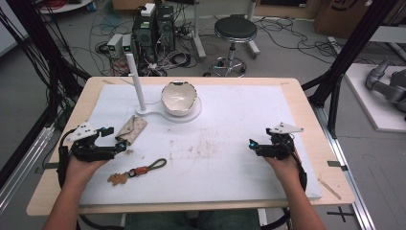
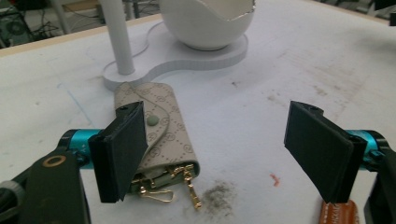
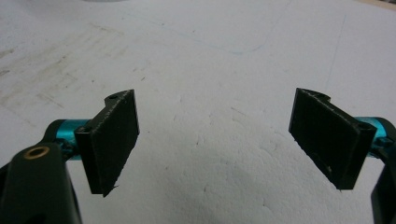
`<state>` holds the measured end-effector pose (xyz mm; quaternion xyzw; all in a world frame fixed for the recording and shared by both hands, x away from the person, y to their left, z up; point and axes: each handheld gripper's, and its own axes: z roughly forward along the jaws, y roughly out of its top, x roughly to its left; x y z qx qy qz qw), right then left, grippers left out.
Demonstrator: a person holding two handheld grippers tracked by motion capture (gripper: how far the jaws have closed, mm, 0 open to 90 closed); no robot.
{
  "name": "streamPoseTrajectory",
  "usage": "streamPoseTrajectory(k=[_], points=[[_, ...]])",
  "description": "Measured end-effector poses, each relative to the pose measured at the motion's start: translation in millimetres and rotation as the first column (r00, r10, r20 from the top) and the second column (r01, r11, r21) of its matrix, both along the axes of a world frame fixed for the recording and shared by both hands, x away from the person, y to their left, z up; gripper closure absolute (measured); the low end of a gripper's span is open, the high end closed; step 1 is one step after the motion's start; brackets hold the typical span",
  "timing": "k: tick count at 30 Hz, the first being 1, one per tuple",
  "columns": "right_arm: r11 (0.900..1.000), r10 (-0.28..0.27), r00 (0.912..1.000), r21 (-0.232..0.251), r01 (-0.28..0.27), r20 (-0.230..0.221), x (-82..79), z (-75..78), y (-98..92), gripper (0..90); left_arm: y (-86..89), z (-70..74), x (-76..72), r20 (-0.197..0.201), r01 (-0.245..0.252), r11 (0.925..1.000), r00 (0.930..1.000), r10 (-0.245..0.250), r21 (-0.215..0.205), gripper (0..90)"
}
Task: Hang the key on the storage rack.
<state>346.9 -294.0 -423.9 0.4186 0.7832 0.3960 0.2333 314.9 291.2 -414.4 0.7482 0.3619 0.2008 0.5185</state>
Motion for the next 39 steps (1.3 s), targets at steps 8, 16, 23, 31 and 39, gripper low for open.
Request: streamPoseTrajectory(k=[8,16,23,31,39], points=[[1.0,-0.001,1.0,0.008,0.001,-0.003,1.6,-0.2,-0.2,16.2,-2.0,-0.1,-3.5,0.0,0.021,0.9998,0.9998,-0.021,-0.007,21.3],[1.0,-0.006,1.0,0.012,0.006,-0.007,1.2,-0.1,-1.1,16.2,-6.7,-2.5,-5.2,-0.013,0.05,0.9988,0.9987,-0.05,-0.003,21.3],[1.0,-0.001,0.9999,0.005,0.001,-0.012,2.4,-0.9,-1.3,16.2,-12.5,-7.3,-4.2,-0.043,0.114,0.9934,0.9926,-0.113,0.011,21.3],[1.0,0.009,0.9998,-0.01,-0.009,-0.02,2.8,-2.2,1.5,16.2,-28.4,-14.3,-4.6,-0.107,0.232,0.9704,0.9685,-0.225,0.067,21.3],[1.0,0.016,0.9994,-0.02,-0.017,-0.029,2.5,-2.8,4.2,16.2,-47.8,-19.9,-7.2,-0.165,0.351,0.9266,0.9301,-0.328,0.135,21.3]])
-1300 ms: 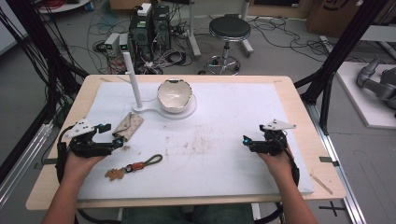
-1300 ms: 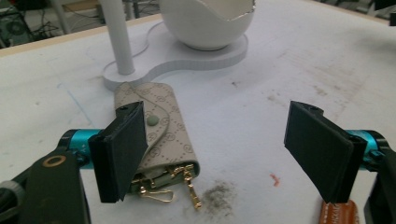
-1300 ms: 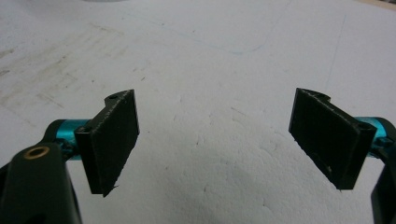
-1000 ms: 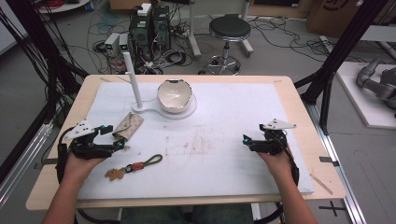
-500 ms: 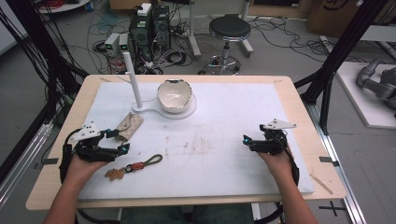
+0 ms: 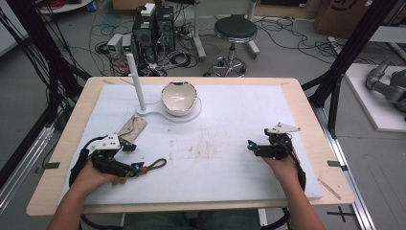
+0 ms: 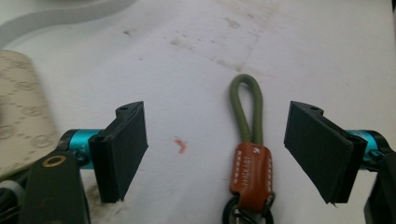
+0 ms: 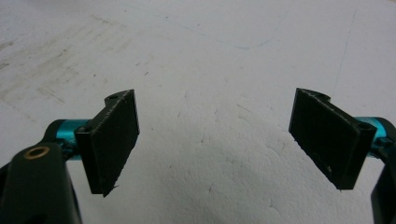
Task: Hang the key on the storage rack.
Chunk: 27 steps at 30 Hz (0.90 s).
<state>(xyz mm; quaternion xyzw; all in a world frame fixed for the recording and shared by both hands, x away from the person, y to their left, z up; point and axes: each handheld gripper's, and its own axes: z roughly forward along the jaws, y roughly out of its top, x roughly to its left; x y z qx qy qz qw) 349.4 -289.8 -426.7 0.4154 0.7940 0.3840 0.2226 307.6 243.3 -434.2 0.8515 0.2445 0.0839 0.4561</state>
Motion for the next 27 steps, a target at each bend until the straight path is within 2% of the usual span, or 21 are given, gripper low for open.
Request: streamPoseTrajectory(k=[6,10,14,15,17,20,21,22,27], points=[[1.0,0.006,1.0,-0.004,-0.006,0.004,0.0,-0.4,1.2,16.2,-10.2,-4.6,-1.1,-0.013,0.048,0.9972,0.9988,-0.047,0.058,24.0],[1.0,0.008,1.0,-0.007,-0.008,0.002,-0.1,-0.4,1.2,16.2,-12.4,-9.1,-1.5,-0.036,0.07,0.992,0.9971,-0.067,0.105,28.7],[1.0,0.008,1.0,-0.009,-0.008,0.001,0.1,-0.6,1.1,16.2,-14.2,-11.7,-2.0,-0.054,0.096,0.9847,0.9946,-0.089,0.146,37.3],[1.0,0.008,1.0,-0.009,-0.008,0.0,0.1,-0.7,1.2,16.2,-15.0,-11.3,-2.8,-0.035,0.091,0.9813,0.9956,-0.087,0.169,41.1],[1.0,0.01,0.9999,-0.008,-0.01,-0.002,0.2,-0.9,1.4,16.2,-16.6,-9.4,-2.6,-0.032,0.082,0.9787,0.9965,-0.078,0.188,47.1],[1.0,0.012,0.9999,-0.015,-0.012,0.0,0.2,-1.0,1.7,16.2,-17.8,-8.0,-3.5,-0.027,0.105,0.9745,0.9945,-0.101,0.198,57.1],[1.0,0.011,0.9999,-0.015,-0.011,0.0,0.1,-1.0,2.0,16.2,-18.5,-8.1,-4.4,-0.027,0.114,0.9751,0.9934,-0.111,0.19,62.2],[1.0,0.011,0.9999,-0.014,-0.011,-0.002,-0.1,-1.0,2.3,16.2,-18.6,-7.6,-4.7,-0.021,0.122,0.9716,0.9925,-0.121,0.203,66.8],[1.0,0.01,0.9999,-0.015,-0.01,-0.001,-0.4,-0.8,2.3,16.2,-19.0,-6.6,-4.3,-0.022,0.123,0.9723,0.9924,-0.121,0.198,68.7]])
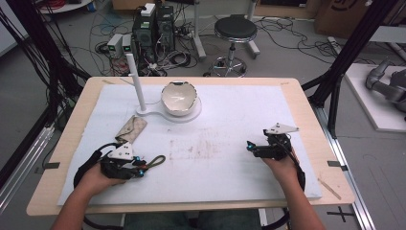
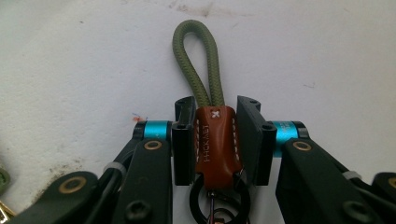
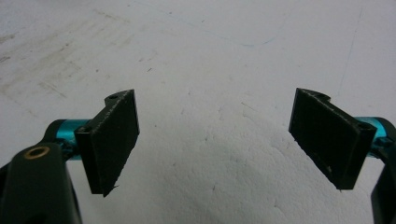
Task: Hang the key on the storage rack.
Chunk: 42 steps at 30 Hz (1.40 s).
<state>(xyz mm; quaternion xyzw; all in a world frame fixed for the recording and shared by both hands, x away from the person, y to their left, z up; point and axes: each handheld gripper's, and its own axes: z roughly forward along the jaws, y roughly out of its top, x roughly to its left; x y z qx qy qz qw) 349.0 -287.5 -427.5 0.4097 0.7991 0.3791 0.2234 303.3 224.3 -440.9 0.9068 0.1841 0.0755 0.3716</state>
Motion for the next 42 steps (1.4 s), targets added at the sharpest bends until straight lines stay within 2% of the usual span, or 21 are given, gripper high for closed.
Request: streamPoseTrajectory(k=[2,5,7,8,9,10,11,12,14,16,23,28,29,30,33,36,37,39,40,42], points=[[1.0,0.0,1.0,0.0,0.0,-0.002,-0.3,0.1,0.1,16.2,1.2,1.9,0.5,0.007,-0.007,0.9999,1.0,0.007,-0.013,69.0],[1.0,0.0,1.0,-0.002,0.0,0.001,-0.5,0.0,0.2,16.2,6.2,8.5,0.1,0.02,-0.03,0.9961,0.9993,0.032,-0.083,69.1],[1.0,0.0,1.0,-0.003,0.0,0.002,-1.0,-0.1,-0.3,16.2,10.6,14.9,-1.0,0.037,-0.055,0.9897,0.9975,0.06,-0.133,69.2],[1.0,-0.001,1.0,-0.002,0.001,0.0,-1.1,-0.1,-0.4,16.3,10.6,14.9,-1.0,0.037,-0.055,0.9897,0.9975,0.06,-0.133,69.2],[1.0,-0.005,1.0,0.006,0.005,0.001,-0.9,0.1,-0.6,16.3,13.0,18.3,-1.4,0.045,-0.068,0.9851,0.9961,0.076,-0.158,69.3],[1.0,-0.008,1.0,0.017,0.008,0.0,-0.7,0.5,-1.2,16.3,17.8,24.5,-1.4,0.054,-0.084,0.9757,0.9938,0.097,-0.203,69.3],[1.0,-0.008,1.0,0.023,0.008,0.0,-0.3,0.6,-2.1,16.2,19.7,27.5,-1.5,0.064,-0.097,0.971,0.9915,0.113,-0.218,69.3],[1.0,-0.008,1.0,0.023,0.008,0.0,-0.3,0.6,-2.1,16.2,19.7,27.5,-1.5,0.064,-0.097,0.971,0.9915,0.113,-0.218,69.5],[0.999,-0.017,0.9998,0.035,0.017,-0.009,0.4,0.5,-3.7,16.2,23.1,36.4,0.0,0.088,-0.124,0.9608,0.9848,0.149,-0.248,69.6],[0.999,-0.018,0.9998,0.035,0.018,-0.009,0.1,0.6,-3.7,16.2,23.9,42.4,2.3,0.101,-0.123,0.9551,0.9827,0.155,-0.27,69.7],[0.999,-0.026,0.9996,0.041,0.026,-0.008,0.8,0.6,-4.6,16.2,26.0,68.5,14.6,0.158,-0.138,0.949,0.9694,0.188,-0.284,69.8],[0.999,-0.021,0.9997,0.041,0.021,-0.013,1.0,0.3,-2.9,16.2,26.4,92.2,24.2,0.18,-0.173,0.9355,0.9548,0.236,-0.308,69.7],[0.999,-0.021,0.9997,0.041,0.021,-0.016,0.9,0.1,-2.1,16.3,26.4,92.2,24.2,0.18,-0.173,0.9355,0.9548,0.236,-0.308,69.7],[0.999,-0.017,0.9998,0.039,0.018,-0.014,1.2,-0.1,-1.8,16.2,27.3,101.8,26.9,0.191,-0.201,0.9264,0.9436,0.27,-0.319,69.7],[0.999,-0.014,0.9998,0.035,0.014,-0.012,1.7,-0.6,-0.8,16.2,29.6,114.7,30.3,0.207,-0.232,0.9157,0.9279,0.31,-0.328,69.7],[0.999,-0.011,0.9997,0.035,0.011,-0.02,1.9,-1.0,-0.2,16.3,31.1,124.2,32.5,0.209,-0.272,0.8968,0.9101,0.358,-0.349,69.7],[0.999,-0.013,0.9997,0.034,0.014,-0.021,1.9,-1.0,0.1,16.2,31.1,124.2,32.5,0.209,-0.272,0.8968,0.9101,0.358,-0.349,69.7],[1.0,-0.011,0.9998,0.028,0.012,-0.018,2.1,-1.2,-0.1,16.3,33.2,130.4,33.5,0.206,-0.303,0.8718,0.8927,0.401,-0.385,69.7],[0.999,-0.013,0.9998,0.031,0.014,-0.018,2.0,-1.0,0.2,16.3,33.7,132.2,33.6,0.208,-0.312,0.8648,0.8861,0.414,-0.393,69.7],[0.999,-0.013,0.9997,0.031,0.014,-0.018,2.0,-0.8,-0.2,16.3,34.4,135.4,33.8,0.217,-0.329,0.8555,0.8728,0.437,-0.4,69.7]])
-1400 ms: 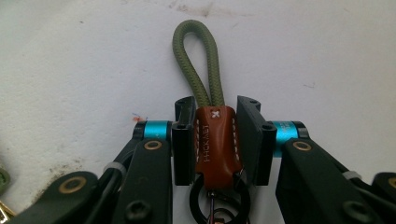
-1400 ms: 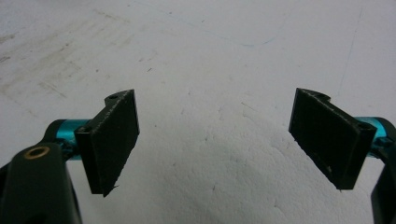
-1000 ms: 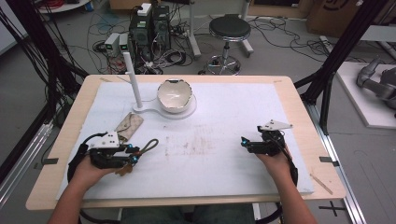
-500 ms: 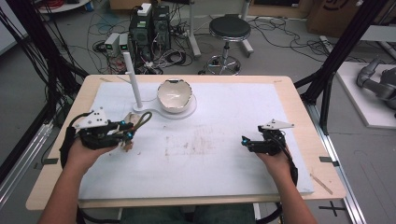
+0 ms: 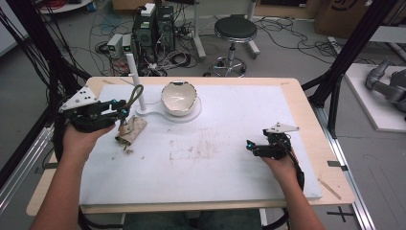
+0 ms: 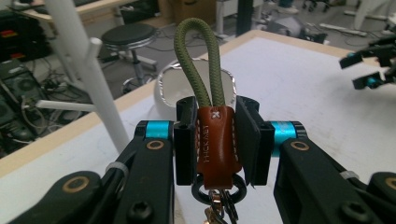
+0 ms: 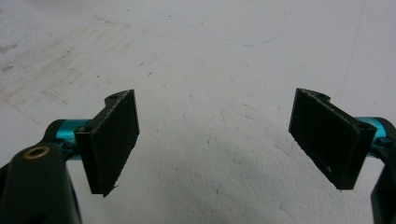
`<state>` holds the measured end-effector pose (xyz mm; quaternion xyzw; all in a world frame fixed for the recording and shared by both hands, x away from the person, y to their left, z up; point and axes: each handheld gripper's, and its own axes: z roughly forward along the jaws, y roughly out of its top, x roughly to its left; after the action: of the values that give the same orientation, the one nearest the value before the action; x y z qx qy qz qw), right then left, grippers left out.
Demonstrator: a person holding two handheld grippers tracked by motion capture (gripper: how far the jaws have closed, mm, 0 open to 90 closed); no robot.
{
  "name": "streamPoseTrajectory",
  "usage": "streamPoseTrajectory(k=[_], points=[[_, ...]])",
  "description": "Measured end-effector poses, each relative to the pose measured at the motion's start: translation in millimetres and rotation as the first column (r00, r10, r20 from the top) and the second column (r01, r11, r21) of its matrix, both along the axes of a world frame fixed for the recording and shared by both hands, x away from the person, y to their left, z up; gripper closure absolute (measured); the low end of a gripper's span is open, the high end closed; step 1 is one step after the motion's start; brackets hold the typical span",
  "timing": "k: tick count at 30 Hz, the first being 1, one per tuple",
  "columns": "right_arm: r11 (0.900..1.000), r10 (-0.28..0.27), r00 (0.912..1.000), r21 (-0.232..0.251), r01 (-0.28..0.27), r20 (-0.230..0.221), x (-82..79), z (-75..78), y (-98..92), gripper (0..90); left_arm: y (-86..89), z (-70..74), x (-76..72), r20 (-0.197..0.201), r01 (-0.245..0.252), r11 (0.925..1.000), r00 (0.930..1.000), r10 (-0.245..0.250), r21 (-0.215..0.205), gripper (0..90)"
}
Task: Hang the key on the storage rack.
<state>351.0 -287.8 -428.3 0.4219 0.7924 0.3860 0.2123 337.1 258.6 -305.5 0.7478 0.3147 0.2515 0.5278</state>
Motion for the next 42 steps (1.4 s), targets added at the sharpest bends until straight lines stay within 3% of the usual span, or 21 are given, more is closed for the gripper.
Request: streamPoseTrajectory(k=[9,12,20,42], points=[[1.0,0.0,1.0,0.005,0.0,-0.004,0.2,0.0,0.2,16.2,-0.2,10.5,6.1,0.017,-0.072,0.9973,0.9972,0.072,0.01,69.7],[1.0,-0.004,1.0,0.004,0.004,-0.007,0.7,-0.6,-0.1,16.2,0.8,13.3,13.3,0.021,-0.125,0.9921,0.9919,0.125,-0.003,69.7],[1.0,-0.002,0.9999,0.007,0.002,-0.011,1.6,-0.9,-1.1,16.3,4.1,19.8,26.4,0.017,-0.157,0.9875,0.9874,0.157,0.008,69.7],[1.0,-0.013,0.9998,0.002,0.013,-0.016,-0.3,-0.6,-2.2,16.2,0.9,-2.3,57.6,-0.052,-0.22,0.9711,0.9728,0.226,0.092,69.3]])
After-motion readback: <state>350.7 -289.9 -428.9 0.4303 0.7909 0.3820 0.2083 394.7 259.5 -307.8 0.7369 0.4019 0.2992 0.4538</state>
